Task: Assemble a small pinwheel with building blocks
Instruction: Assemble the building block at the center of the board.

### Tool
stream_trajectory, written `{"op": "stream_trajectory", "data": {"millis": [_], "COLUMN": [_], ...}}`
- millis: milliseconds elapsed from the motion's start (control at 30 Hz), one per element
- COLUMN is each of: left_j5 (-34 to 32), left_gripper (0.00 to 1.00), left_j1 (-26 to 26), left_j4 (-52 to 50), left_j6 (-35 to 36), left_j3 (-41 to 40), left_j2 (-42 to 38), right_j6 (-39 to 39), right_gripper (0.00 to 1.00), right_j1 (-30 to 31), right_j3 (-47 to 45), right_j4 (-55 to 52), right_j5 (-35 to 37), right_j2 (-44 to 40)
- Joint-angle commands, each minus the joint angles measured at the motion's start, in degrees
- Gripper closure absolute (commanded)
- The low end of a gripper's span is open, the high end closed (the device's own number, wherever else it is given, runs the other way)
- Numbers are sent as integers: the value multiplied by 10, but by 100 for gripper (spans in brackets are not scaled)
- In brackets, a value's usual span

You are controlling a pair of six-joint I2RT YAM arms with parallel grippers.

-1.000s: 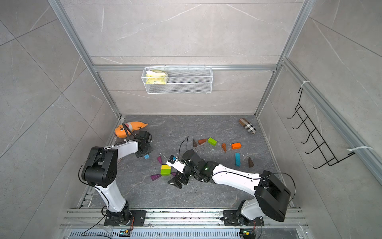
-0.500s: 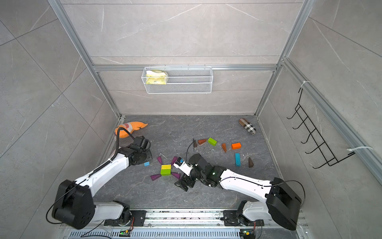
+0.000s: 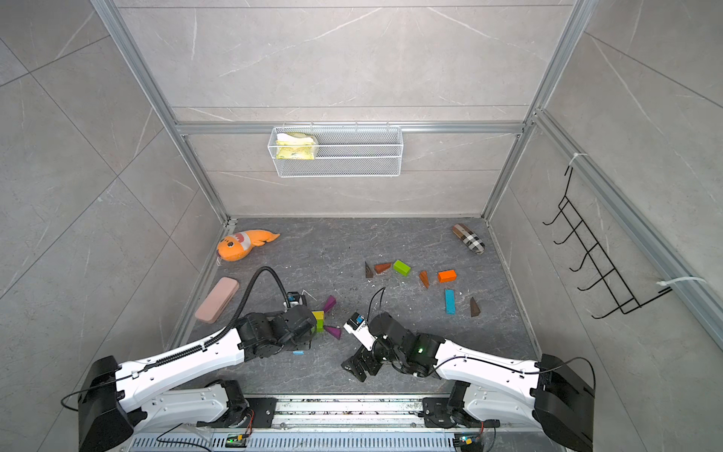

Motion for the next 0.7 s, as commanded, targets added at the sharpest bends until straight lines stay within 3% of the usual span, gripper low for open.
{"op": "stream_trajectory", "data": {"millis": [0,300,667], "left_j5": [-41,-29,-21], "left_gripper": [85,83,83], "left_j1": [-37,-53,-53], "left_j4": [-19,66,165], "left_j6": [-69,-70,-81], "left_j3": [0,-42,-77], "left_j2": [21,72,143], "right_j6": [36,55,53], "right_gripper": [0,0,1], "right_j1": [13,22,22], "right_j3": [-20,-63,-75], "right_j4": [-18,-22,1], "right_j5": [33,50,36], "right_j2": [-30,-105,-91]}}
